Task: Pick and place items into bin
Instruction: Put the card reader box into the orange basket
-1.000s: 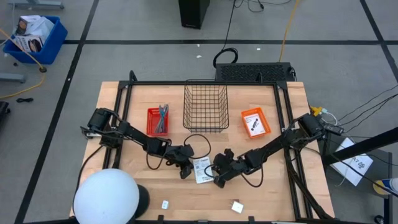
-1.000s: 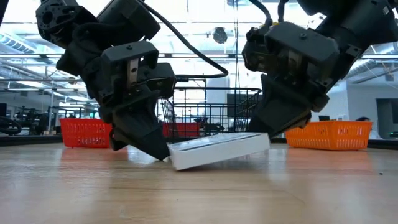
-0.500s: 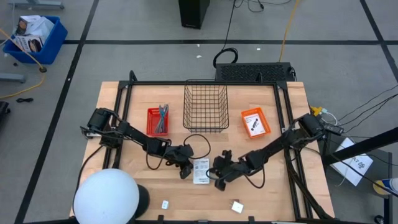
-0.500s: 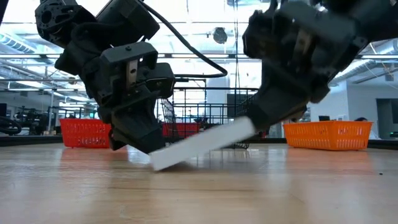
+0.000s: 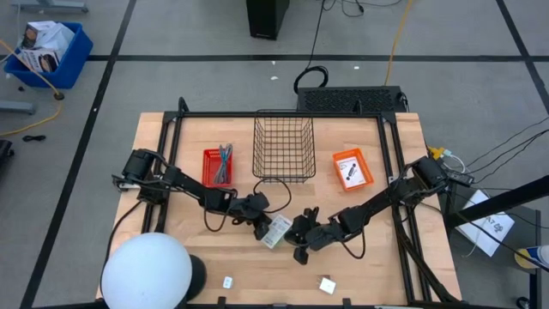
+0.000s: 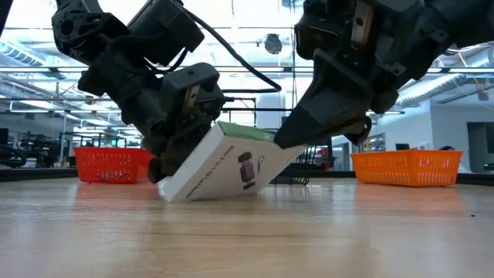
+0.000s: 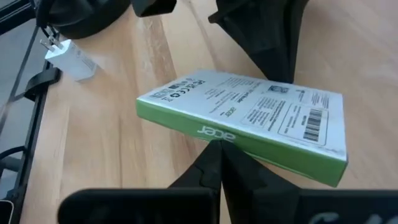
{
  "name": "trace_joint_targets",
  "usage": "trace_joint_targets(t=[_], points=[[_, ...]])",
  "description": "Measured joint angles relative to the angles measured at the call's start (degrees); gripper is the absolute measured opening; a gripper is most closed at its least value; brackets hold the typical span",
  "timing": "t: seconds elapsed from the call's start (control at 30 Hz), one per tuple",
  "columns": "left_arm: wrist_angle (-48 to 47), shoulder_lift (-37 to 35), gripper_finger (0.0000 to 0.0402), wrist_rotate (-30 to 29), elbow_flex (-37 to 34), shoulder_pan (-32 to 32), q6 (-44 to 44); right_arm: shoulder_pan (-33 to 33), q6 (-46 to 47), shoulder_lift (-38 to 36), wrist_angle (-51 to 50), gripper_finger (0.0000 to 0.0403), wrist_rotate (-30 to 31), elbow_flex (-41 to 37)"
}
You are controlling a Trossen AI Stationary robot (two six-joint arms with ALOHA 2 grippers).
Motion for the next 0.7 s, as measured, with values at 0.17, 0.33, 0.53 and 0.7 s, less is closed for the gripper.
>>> trace_joint_targets(t=[0.17,0.33,0.53,0.7], points=[[0.6,0.0,0.0014,0.6,0.0,0.0,-1.2,-0.1,-1.2,0.0,0.5,0.0,0.9,0.0],[0.7,0.0,0.0006,-0.5,0.0,-0.7,-1.7,-0.1,-2.5,-0.1,1.5,0.0,3.9,0.0],[2.6,-0.5,0.0021,-0.2,0.0,-1.0,-2.1,-0.2,-3.3,-0.1,1.9,0.0,4.9,-0.1],[4.1,-0.3,0.0004,0.0,0.0,-1.3,-1.8,-0.3,-3.5,-0.1,1.6,0.0,4.4,-0.2]])
